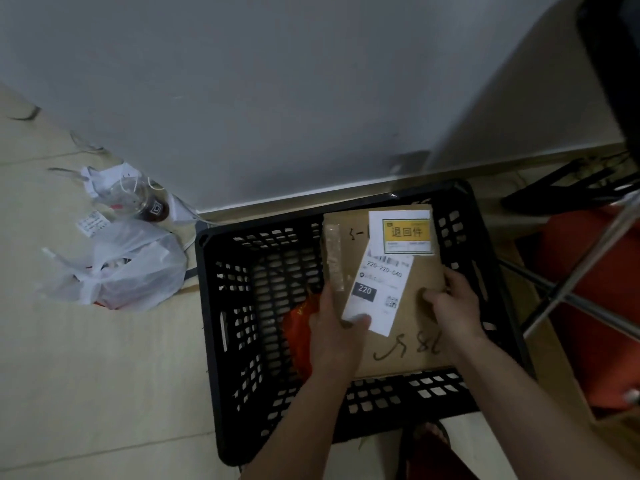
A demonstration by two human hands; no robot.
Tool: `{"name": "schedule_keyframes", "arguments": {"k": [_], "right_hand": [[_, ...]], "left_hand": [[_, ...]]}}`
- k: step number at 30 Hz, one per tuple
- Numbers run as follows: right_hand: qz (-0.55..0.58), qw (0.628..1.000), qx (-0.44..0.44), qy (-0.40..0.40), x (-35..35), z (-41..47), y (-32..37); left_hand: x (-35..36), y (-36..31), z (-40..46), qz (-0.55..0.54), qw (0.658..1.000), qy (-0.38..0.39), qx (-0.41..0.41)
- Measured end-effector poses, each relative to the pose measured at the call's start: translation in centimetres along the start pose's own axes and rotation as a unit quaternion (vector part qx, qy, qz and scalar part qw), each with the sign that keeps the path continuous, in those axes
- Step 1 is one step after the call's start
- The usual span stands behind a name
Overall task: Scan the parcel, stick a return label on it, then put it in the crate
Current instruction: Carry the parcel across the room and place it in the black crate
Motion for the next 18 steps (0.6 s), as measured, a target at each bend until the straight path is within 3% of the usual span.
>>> {"name": "schedule_keyframes", "arguments": {"k": [8,13,18], "right_hand": [[-0.011,0.997,-0.002,0.074,5.1,-2.4,-1.1],[-0.070,0.978,0.021,0.193,7.4,-2.4,-2.8],[-0.068,0.977,0.002,0.204,7.1,-1.7,-2.2]], "left_hand": [[-4.4,3.0,0.1,-0.032,0.990,-0.124,-0.057],[-6.8,4.3,1.4,-0.006,0.988,-0.125,-0.088],[-7.8,3.1,2.1,0.032,0.991,-0.110,-0.070]]}}
Point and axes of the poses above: each hand's wrist, its own z-axis towards the middle knuckle, its own x-axis out of the palm, y = z × x, the point moved 2 cm from there along z, towards the middle knuckle, and after that the axes turned 4 degrees about -x, right-handed, at the moved point
